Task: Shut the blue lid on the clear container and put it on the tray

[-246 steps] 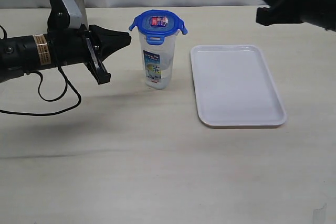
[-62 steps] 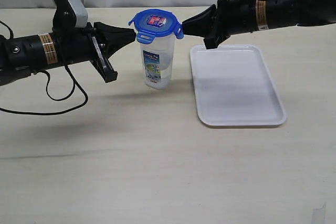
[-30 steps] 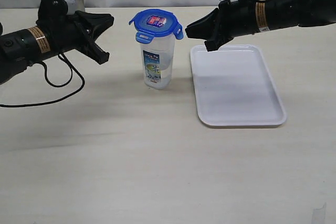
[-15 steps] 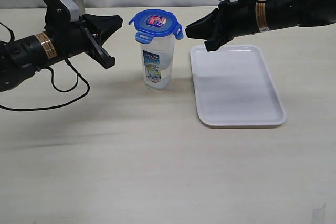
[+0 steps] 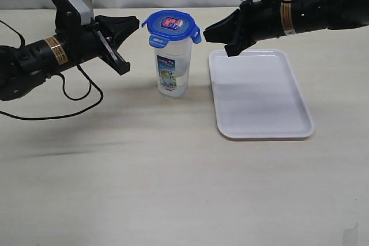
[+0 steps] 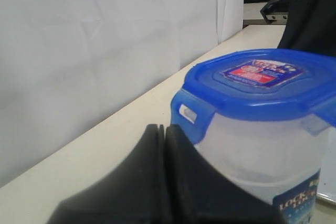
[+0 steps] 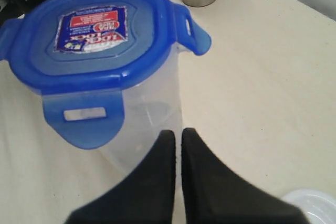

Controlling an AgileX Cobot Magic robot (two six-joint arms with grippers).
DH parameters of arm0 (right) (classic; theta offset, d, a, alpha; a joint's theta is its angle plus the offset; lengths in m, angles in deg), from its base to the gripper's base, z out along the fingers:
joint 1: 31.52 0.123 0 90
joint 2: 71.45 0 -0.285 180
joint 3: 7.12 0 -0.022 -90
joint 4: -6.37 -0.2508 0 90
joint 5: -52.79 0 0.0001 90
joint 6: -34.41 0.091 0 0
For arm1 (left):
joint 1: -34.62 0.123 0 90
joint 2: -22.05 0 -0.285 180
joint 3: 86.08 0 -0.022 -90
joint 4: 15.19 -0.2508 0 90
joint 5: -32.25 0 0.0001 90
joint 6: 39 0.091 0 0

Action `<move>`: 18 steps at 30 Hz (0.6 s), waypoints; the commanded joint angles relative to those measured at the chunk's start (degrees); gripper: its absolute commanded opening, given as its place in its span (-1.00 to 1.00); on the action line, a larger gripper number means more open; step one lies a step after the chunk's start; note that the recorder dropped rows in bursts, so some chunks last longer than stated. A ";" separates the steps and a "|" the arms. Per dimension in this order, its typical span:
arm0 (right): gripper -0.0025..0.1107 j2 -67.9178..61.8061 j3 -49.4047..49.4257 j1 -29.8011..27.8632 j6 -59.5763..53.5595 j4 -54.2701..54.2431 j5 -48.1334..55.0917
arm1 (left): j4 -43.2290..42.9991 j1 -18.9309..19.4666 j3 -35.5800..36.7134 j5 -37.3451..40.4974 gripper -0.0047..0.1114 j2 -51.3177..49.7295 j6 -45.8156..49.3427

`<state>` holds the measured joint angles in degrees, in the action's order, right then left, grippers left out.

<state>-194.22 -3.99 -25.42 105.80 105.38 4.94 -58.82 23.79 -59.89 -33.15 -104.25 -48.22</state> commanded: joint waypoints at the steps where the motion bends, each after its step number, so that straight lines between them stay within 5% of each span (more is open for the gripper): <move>1: -0.88 0.51 0.18 -0.03 0.34 0.22 0.39 | 0.00 -0.51 -0.75 -1.42 -0.92 -0.02 -0.16; 18: -0.88 0.51 0.18 -0.03 0.34 0.22 0.39 | 1.02 -2.15 -1.29 1.26 -0.92 -0.02 0.43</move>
<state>-194.22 -3.99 -25.42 105.80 105.38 4.94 -58.47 21.93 -60.98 -32.51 -104.25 -47.93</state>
